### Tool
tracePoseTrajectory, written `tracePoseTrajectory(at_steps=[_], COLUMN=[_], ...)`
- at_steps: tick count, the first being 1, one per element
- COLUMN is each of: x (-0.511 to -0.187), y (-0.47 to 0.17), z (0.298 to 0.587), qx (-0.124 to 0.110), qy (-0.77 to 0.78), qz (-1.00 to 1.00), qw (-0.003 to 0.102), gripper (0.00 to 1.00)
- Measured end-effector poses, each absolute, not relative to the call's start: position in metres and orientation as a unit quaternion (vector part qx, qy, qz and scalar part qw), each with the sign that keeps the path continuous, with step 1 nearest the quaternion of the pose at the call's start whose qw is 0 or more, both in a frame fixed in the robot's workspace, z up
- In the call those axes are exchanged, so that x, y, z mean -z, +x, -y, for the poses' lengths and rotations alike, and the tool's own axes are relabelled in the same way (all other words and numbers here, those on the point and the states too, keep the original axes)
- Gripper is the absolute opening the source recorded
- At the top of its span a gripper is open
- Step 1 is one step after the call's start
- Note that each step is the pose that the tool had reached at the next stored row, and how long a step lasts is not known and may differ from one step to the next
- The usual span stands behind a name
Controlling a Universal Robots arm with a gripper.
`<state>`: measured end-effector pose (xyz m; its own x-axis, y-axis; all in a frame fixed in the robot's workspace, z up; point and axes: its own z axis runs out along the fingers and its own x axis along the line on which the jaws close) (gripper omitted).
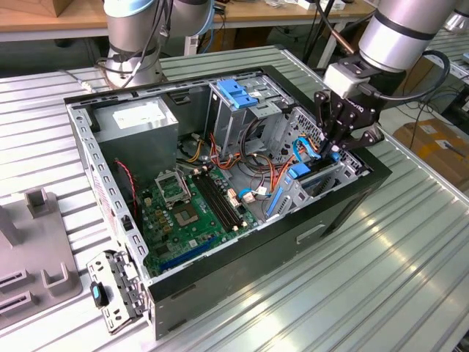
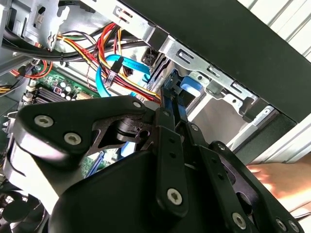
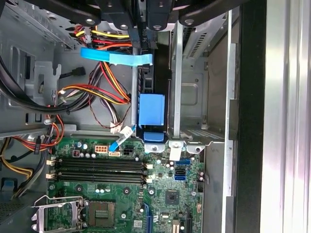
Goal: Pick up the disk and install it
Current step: 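Insert the second disk wire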
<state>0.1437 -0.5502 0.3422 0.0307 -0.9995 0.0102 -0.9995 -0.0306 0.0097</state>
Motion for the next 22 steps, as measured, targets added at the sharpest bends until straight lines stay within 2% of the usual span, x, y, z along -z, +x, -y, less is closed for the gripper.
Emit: tracePoseTrajectory(at_steps=[15, 16, 18, 20, 21, 22], x=[-0.3396, -0.3391, -0.3392, -0.3395, -0.3395, -0.3395], y=[0.1437, 0.1437, 0.1437, 0.1437, 0.1437, 0.1437], z=[0.5503, 0.5502, 0.5502, 0.5503, 0.5503, 0.5503], qx=[0.0, 0.0, 0.0, 0.0, 0.0, 0.0], qy=[0.718, 0.718, 0.718, 0.718, 0.718, 0.718], qz=[0.696, 0.696, 0.696, 0.696, 0.696, 0.696], qw=[0.007, 0.007, 0.007, 0.007, 0.007, 0.007], gripper=[0.16, 0.18, 0.3, 0.3, 0.36, 0.36])
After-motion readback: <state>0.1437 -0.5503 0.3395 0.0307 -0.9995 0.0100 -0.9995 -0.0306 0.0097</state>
